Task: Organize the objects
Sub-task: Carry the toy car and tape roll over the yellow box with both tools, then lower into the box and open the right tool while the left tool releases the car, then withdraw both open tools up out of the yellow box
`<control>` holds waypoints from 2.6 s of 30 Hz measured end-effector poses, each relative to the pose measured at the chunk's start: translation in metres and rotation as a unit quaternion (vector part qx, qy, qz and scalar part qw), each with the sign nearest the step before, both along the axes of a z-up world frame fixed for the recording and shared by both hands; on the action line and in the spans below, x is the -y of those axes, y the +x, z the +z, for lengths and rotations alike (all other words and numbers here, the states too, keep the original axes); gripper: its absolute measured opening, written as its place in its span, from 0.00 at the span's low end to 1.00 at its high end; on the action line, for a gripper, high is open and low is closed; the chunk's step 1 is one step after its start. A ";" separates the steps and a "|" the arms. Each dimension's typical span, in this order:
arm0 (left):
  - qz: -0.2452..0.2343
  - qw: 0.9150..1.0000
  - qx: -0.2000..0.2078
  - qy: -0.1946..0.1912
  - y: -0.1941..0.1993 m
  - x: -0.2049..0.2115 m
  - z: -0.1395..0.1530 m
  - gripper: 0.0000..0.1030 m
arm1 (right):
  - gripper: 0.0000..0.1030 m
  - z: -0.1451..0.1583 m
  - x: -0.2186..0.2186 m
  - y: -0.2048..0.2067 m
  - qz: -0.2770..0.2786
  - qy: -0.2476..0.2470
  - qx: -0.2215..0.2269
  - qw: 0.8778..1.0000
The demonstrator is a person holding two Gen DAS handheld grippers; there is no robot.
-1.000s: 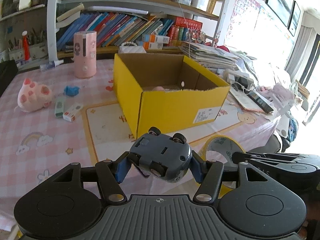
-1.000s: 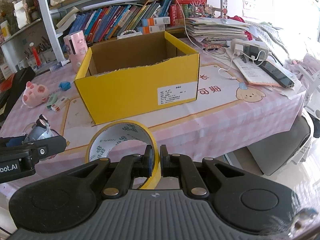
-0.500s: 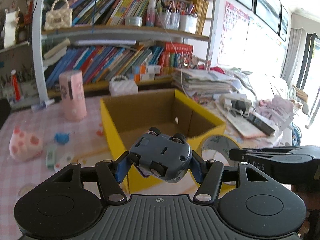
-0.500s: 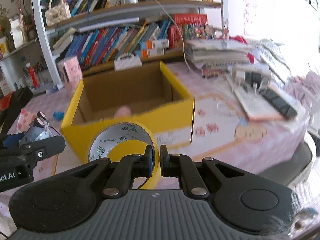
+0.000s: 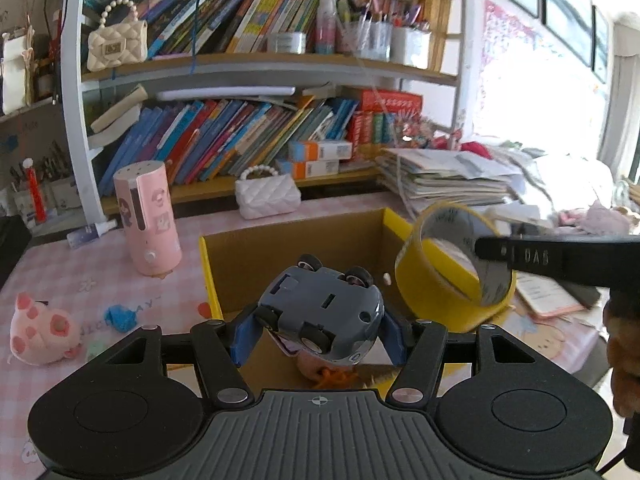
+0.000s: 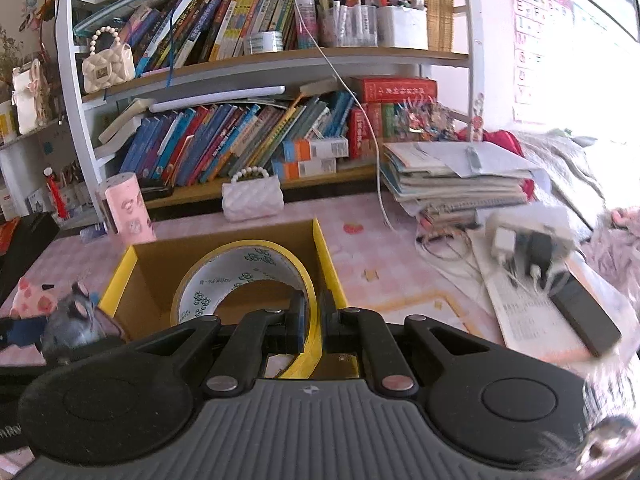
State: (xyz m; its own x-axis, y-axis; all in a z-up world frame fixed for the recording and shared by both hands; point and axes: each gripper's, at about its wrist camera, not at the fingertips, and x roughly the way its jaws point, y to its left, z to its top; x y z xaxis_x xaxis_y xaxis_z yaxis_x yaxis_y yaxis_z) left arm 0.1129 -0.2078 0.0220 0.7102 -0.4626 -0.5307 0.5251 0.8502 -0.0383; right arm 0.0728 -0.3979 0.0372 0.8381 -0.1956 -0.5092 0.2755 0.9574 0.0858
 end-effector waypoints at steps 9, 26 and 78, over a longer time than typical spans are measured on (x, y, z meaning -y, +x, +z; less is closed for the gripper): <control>0.025 0.998 -0.049 0.016 0.034 0.023 -0.022 0.59 | 0.07 -0.012 0.011 0.067 0.083 -0.030 -0.035 0.996; 0.021 0.992 -0.095 0.081 0.057 0.051 -0.046 0.59 | 0.07 -0.053 -0.020 0.153 0.224 -0.098 -0.147 0.958; 0.073 0.997 -0.009 0.019 -0.040 -0.055 -0.020 0.87 | 0.31 -0.024 -0.047 -0.023 0.035 0.002 -0.029 0.999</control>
State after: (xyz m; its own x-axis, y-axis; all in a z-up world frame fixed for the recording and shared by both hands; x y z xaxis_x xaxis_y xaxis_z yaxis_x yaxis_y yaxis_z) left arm 0.0734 -0.1529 0.0020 0.7587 -0.3337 -0.5595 0.3949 0.9186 -0.0124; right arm 0.0496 -0.3512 0.0127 0.8189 -0.1354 -0.5577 0.2132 0.9740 0.0766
